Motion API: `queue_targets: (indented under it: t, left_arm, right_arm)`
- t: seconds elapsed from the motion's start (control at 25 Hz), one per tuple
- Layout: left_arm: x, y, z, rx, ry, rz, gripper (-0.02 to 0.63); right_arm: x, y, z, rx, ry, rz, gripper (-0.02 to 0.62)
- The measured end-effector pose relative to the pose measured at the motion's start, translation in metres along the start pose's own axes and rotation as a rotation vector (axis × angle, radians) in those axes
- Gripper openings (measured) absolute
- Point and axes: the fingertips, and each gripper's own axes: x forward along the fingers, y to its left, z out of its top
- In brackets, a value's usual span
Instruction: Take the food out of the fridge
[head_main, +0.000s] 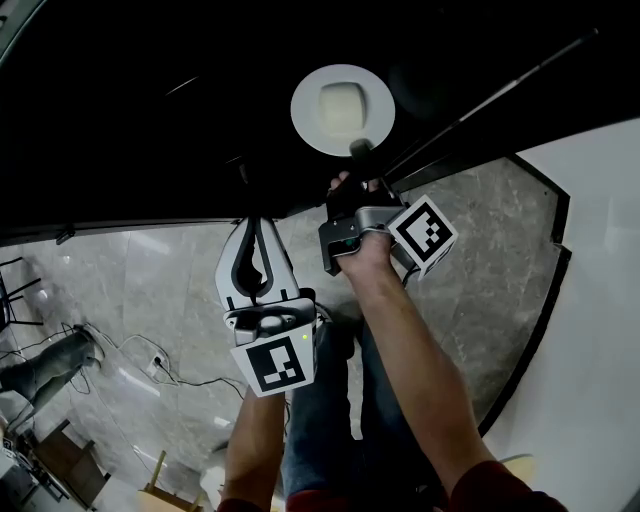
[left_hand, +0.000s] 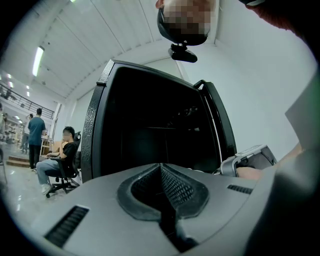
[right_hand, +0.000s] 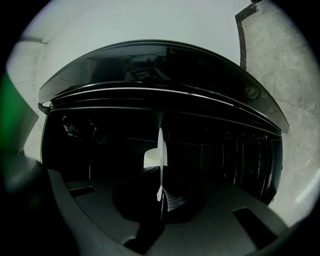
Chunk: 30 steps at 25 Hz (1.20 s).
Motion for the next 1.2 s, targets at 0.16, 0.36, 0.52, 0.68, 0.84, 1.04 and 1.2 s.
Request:
queue_targets:
  t: [0.16,0.36,0.52,0.68,0.84,1.04,1.2]
  left_arm:
    - [0.013,0.004,-0.004,-0.006,0.005,0.006,0.014]
    - [-0.006,-0.006,-0.003,0.003,-0.002,0.000,0.014]
    - [-0.004,-0.007,-0.004,0.005,-0.010,0.002,0.014]
    - [-0.020,-0.011,0.002,0.010,-0.021,-0.002,0.014]
    - [-0.037,-0.013,0.011,0.013,-0.033,0.001,0.014]
    - [-0.019,-0.008,0.003,0.007,-0.022,0.000,0.014]
    - [-0.009,-0.005,-0.003,-0.002,-0.013,0.003,0.014]
  right_arm:
    - [0.009,-0.001,0.000,-0.006,0.007,-0.007,0.032]
    - [-0.024,-0.004,0.000,0.008,-0.001,0.001,0.032]
    - [-0.034,-0.006,0.001,0.020,-0.002,0.000,0.032]
    - [-0.061,0.000,-0.002,0.027,-0.006,0.009,0.032]
    - [-0.090,0.007,-0.006,0.029,-0.007,0.020,0.032]
    - [-0.086,-0.002,-0.007,0.026,0.004,-0.009,0.032]
    - [-0.086,-0.009,-0.011,0.028,0.019,-0.028,0.032]
